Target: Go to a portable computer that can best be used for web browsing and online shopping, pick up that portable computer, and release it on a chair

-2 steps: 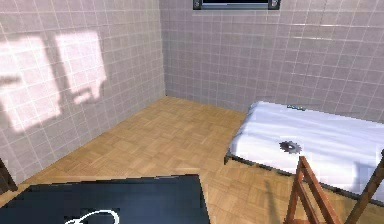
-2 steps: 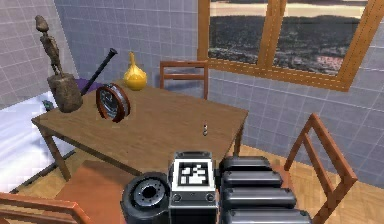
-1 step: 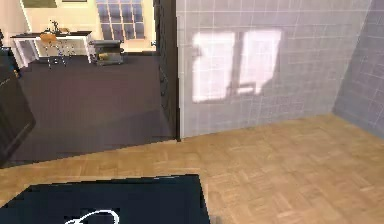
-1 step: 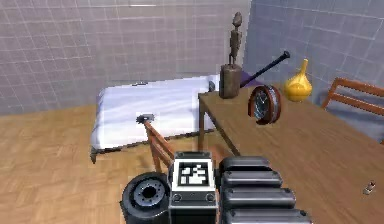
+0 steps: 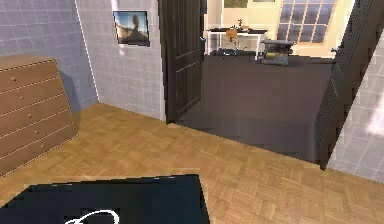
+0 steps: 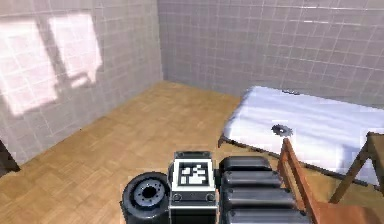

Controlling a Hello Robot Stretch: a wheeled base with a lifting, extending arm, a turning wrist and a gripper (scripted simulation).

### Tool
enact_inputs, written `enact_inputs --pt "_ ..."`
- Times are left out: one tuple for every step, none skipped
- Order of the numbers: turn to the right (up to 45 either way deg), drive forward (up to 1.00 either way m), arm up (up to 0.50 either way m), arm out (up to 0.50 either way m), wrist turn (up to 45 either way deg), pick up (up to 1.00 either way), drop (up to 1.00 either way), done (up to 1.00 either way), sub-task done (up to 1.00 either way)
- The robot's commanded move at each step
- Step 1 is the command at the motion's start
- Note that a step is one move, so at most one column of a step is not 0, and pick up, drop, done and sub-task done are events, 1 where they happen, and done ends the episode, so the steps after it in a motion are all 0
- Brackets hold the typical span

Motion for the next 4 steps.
enact_inputs --pt "-6.0 0.0 0.0 0.0 0.0 0.0 0.0 0.0 0.0" --pt "0.0 0.2 0.0 0.0 0.0 0.0 0.0 0.0 0.0" --pt "45.0 0.0 0.0 0.0 0.0 0.0 0.0 0.0 0.0" --pt "36.0 0.0 0.0 0.0 0.0 0.0 0.0 0.0 0.0"
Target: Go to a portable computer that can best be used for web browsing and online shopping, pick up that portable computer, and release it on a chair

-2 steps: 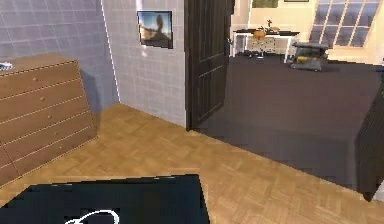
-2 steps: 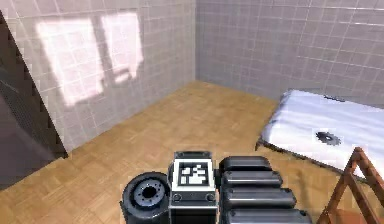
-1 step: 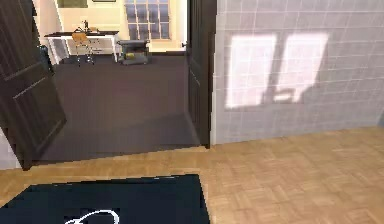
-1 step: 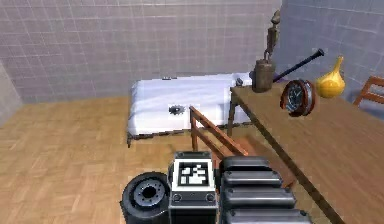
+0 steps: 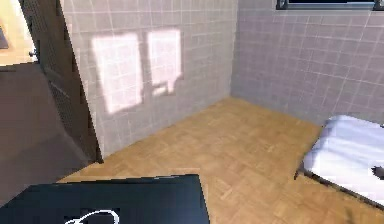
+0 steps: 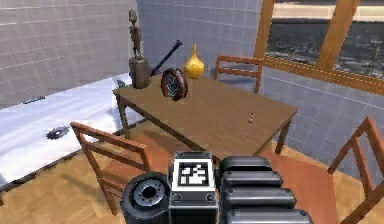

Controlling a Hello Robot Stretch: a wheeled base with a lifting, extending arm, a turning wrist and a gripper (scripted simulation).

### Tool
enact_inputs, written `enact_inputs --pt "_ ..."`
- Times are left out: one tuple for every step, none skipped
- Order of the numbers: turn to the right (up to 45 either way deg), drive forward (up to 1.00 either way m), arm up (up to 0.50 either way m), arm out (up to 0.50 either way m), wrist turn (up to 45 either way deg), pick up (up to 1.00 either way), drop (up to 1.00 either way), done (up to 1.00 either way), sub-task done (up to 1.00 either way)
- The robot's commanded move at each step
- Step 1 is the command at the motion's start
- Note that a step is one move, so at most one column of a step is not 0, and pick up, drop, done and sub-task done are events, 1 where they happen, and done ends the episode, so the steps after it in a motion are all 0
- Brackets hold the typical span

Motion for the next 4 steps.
enact_inputs --pt "0.0 0.3 0.0 0.0 0.0 0.0 0.0 0.0 0.0" --pt "45.0 0.0 0.0 0.0 0.0 0.0 0.0 0.0 0.0" --pt "45.0 0.0 0.0 0.0 0.0 0.0 0.0 0.0 0.0" --pt "42.0 0.0 0.0 0.0 0.0 0.0 0.0 0.0 0.0"
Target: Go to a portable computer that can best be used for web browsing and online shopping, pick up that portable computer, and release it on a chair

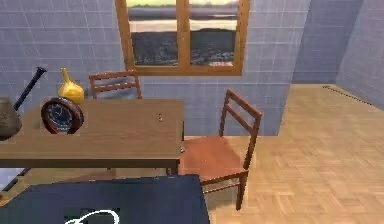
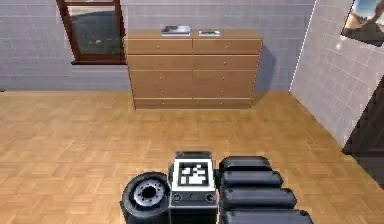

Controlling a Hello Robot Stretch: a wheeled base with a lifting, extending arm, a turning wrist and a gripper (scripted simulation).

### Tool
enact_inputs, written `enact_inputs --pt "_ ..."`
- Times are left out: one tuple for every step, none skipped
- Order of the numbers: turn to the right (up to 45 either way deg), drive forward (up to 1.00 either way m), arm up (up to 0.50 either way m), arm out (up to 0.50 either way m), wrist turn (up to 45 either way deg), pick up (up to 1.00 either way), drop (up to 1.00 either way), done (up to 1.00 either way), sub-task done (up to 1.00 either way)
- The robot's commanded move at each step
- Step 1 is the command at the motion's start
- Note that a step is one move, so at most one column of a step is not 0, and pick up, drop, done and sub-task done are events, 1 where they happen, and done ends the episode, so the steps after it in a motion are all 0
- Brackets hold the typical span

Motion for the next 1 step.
enact_inputs --pt "-45.0 0.0 0.0 0.0 0.0 0.0 0.0 0.0 0.0"
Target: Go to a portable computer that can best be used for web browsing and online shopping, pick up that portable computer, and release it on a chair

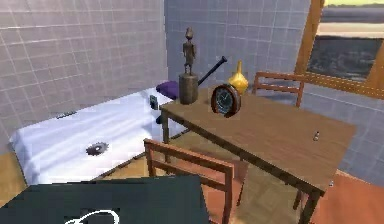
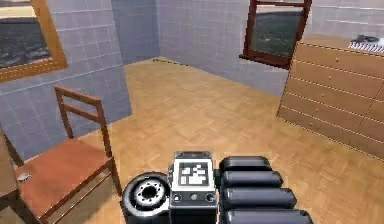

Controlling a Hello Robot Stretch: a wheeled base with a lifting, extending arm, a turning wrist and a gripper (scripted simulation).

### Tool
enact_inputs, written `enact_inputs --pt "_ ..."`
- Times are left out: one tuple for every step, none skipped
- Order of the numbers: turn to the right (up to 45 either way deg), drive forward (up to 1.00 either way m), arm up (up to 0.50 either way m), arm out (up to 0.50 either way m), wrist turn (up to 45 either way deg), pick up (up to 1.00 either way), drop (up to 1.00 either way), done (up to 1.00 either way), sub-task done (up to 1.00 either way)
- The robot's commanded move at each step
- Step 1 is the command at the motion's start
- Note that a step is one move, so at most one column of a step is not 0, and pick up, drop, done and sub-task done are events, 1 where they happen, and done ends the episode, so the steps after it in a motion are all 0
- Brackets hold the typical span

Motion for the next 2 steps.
enact_inputs --pt "-45.0 0.0 0.0 0.0 0.0 0.0 0.0 0.0 0.0" --pt "-33.0 0.0 0.0 0.0 0.0 0.0 0.0 0.0 0.0"
